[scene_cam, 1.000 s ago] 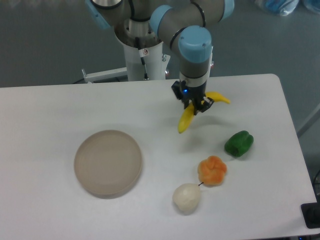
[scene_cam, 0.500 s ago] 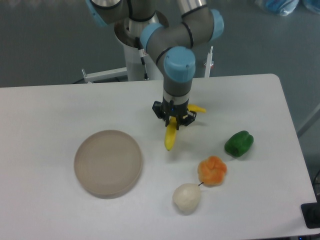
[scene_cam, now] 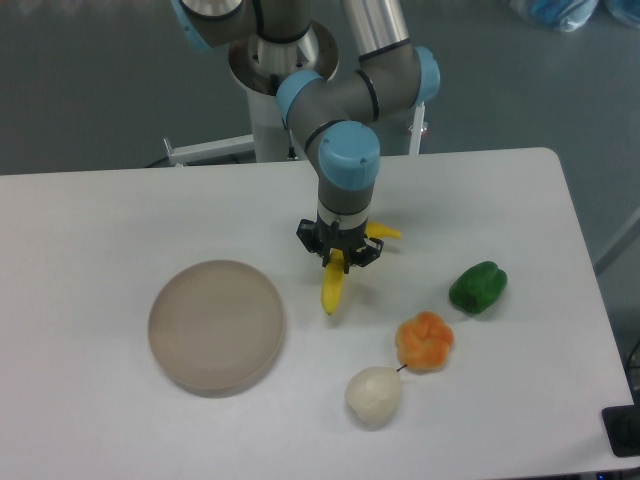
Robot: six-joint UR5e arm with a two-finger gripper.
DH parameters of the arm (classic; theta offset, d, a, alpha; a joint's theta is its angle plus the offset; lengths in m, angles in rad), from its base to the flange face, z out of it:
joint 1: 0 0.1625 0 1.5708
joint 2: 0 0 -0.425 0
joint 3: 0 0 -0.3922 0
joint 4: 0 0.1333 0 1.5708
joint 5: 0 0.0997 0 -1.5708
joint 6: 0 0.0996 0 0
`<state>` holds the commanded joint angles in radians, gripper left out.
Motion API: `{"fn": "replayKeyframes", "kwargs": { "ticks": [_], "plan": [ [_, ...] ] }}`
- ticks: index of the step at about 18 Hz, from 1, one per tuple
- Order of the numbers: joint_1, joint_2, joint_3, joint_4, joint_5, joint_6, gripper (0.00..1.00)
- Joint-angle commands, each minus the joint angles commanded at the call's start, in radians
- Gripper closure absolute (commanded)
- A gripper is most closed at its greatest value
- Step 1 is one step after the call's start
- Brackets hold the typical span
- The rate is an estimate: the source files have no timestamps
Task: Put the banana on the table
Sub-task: 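Lower the banana onto the table beside the plate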
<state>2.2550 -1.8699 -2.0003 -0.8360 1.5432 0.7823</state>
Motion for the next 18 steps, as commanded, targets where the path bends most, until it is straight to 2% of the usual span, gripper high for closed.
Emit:
{"fn": "replayKeyframes", "kwargs": {
  "ticks": [4,18],
  "plan": [
    [-0.003,-0.026,0.012,0.000,0.002,0.037,0.73],
    [-0.017,-0.037,0.018,0.000,0.002,0.040,0.73]
  ]
}}
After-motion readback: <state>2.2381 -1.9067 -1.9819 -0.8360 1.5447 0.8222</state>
